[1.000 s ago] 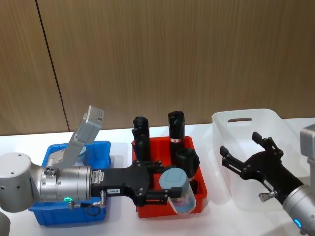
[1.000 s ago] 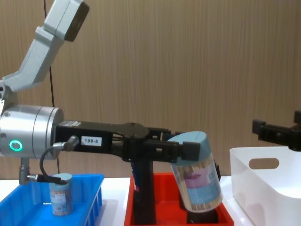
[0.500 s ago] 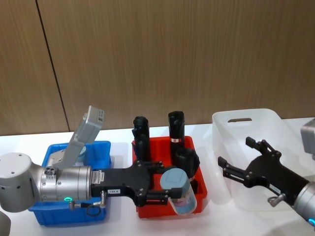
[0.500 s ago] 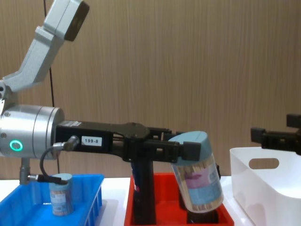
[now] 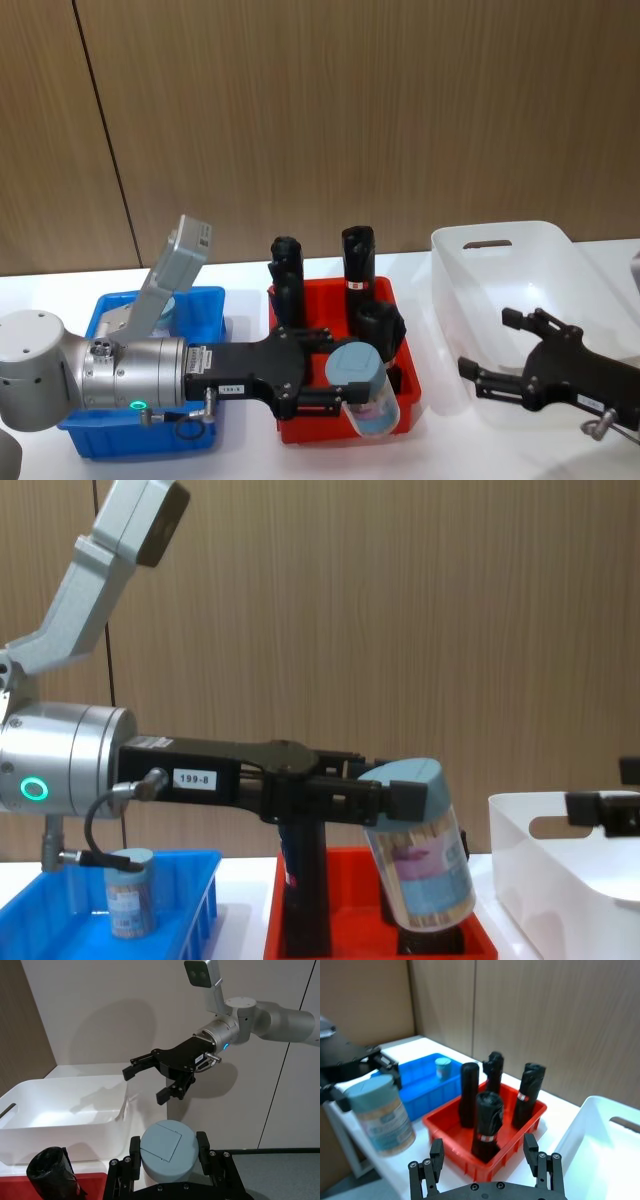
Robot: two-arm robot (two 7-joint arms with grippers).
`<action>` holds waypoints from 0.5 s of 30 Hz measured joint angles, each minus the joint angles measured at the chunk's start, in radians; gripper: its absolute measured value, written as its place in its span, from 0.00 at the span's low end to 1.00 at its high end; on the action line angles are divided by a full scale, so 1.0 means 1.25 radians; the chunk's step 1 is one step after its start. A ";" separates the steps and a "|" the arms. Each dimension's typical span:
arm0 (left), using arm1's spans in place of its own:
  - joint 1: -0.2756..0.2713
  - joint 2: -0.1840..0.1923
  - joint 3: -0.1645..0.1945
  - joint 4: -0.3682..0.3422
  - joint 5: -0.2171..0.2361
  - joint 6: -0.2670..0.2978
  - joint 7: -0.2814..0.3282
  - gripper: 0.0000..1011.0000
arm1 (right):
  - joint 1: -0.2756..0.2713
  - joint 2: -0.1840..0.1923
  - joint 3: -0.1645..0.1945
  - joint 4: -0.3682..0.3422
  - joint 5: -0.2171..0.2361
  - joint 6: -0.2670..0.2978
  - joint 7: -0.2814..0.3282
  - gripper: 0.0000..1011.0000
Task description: Pick the cotton swabs from the blue box and place them into the white box.
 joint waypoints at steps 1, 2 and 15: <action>0.000 0.000 0.000 0.000 0.000 0.000 0.000 0.66 | 0.000 0.010 0.004 0.000 0.004 0.008 0.016 0.99; 0.000 0.000 0.000 0.000 0.000 0.000 0.000 0.66 | 0.000 0.014 0.005 0.000 0.007 0.014 0.026 0.99; 0.000 0.000 0.000 0.000 0.000 0.000 -0.001 0.66 | 0.004 0.062 0.010 0.003 0.020 0.053 0.147 0.99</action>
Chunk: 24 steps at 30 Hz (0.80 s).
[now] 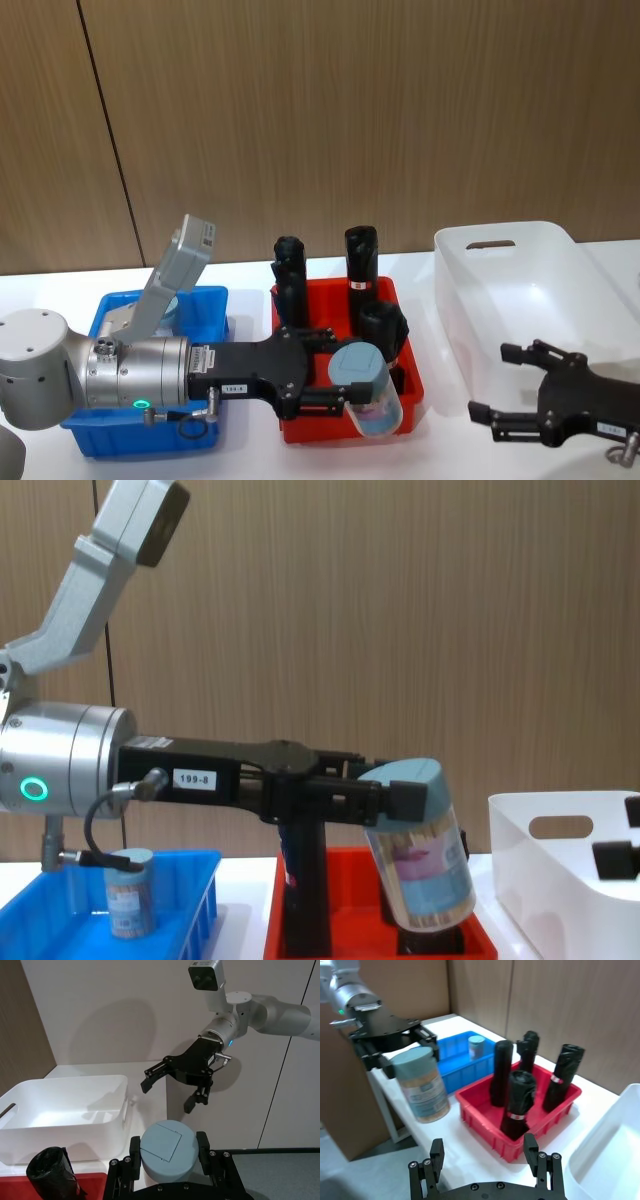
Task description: Pick the cotton swabs from the blue box and place them into the white box.
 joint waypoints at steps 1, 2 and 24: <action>0.000 0.000 0.000 0.000 0.000 0.000 0.000 0.66 | 0.002 0.002 -0.002 0.001 -0.001 0.001 0.011 0.99; 0.000 0.000 0.000 0.000 0.000 0.000 0.000 0.66 | 0.002 0.002 -0.002 0.001 -0.001 0.001 0.011 0.99; 0.000 0.000 0.000 0.000 0.000 0.000 0.000 0.66 | 0.082 -0.046 -0.056 0.058 -0.039 -0.027 0.082 0.99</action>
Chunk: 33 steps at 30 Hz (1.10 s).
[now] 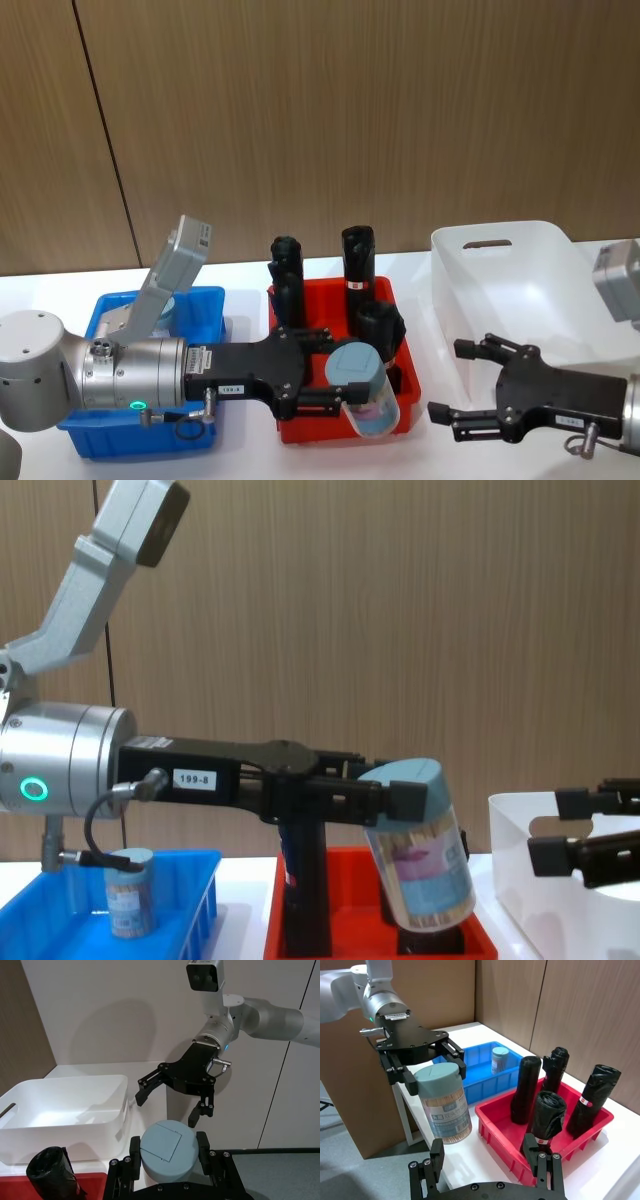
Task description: Pick the cotton swabs from the blue box and place them into the white box.
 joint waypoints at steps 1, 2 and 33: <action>0.000 0.000 0.000 0.000 0.000 0.000 0.000 0.66 | 0.000 0.000 -0.002 0.003 0.000 -0.008 0.002 0.99; 0.000 0.000 0.000 0.000 0.000 0.000 0.000 0.66 | 0.000 0.000 -0.003 0.004 0.000 -0.013 0.003 0.99; 0.000 0.000 0.000 0.000 0.000 0.000 0.000 0.66 | 0.048 -0.029 -0.051 0.042 -0.053 -0.008 0.032 0.99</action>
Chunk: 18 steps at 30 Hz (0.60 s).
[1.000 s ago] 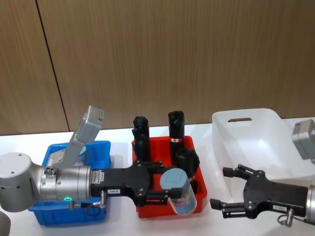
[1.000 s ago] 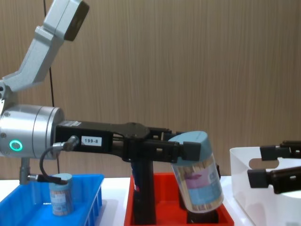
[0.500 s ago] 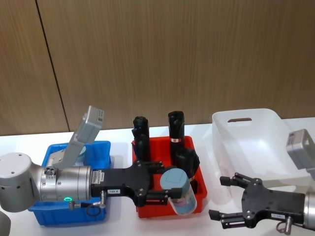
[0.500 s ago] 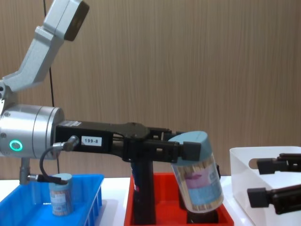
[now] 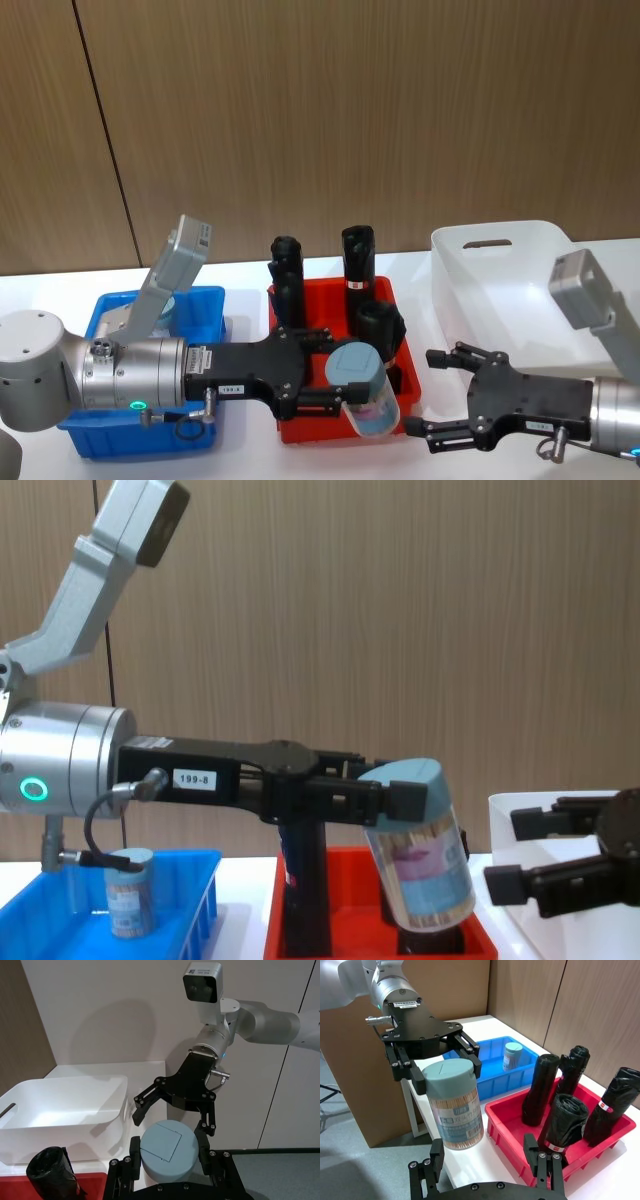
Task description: Pick the cotton swabs from the blue box and place them into the white box.
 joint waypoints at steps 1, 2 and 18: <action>0.000 0.000 0.000 0.000 0.000 0.000 0.000 0.66 | 0.002 -0.002 -0.002 0.001 -0.001 0.001 0.000 0.99; 0.000 0.000 0.000 0.000 0.000 0.000 0.000 0.66 | 0.004 -0.004 -0.003 0.002 -0.002 0.002 0.000 0.99; 0.000 0.000 0.000 0.000 0.000 0.000 0.000 0.66 | 0.028 -0.024 -0.028 0.009 -0.010 0.027 0.009 0.99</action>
